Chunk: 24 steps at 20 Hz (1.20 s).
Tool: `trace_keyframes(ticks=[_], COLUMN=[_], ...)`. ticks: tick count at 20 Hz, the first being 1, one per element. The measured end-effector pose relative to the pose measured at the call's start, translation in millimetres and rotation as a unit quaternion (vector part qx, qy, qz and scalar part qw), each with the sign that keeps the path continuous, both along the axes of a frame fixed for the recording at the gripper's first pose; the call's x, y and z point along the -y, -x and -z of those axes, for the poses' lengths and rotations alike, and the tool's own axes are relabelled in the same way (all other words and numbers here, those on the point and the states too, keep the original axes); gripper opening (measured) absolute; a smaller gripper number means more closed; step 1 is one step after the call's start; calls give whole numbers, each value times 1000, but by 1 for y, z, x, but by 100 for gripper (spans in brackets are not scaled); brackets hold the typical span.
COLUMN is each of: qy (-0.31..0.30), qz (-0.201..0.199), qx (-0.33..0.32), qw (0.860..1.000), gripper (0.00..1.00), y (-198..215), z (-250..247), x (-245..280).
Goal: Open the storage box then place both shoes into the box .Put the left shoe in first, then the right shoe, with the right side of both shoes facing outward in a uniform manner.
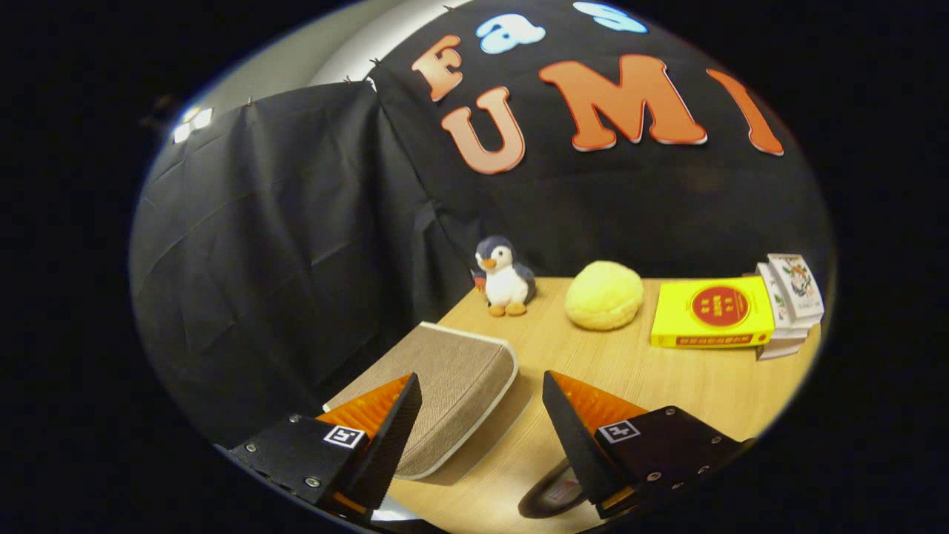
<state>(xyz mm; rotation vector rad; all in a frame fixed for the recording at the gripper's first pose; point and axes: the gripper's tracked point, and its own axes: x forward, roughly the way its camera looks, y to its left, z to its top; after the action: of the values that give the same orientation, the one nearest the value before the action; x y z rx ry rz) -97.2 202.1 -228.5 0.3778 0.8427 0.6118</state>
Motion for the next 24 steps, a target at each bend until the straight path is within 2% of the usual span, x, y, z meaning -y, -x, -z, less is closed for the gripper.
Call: trace_keyframes(ticks=[5,8,13,21,24], qy=[-56,-78,-98,-181,-187], qz=[-38,-51,-76,-74,-71], qx=[-126,-175,-198,-254,-246], qw=[990,980,972,947,948], gripper=[98,98,98,98,95], y=[38,56,65,70,68], z=[39,58,75,76,73], x=[-36,-48,-75,-96,-90])
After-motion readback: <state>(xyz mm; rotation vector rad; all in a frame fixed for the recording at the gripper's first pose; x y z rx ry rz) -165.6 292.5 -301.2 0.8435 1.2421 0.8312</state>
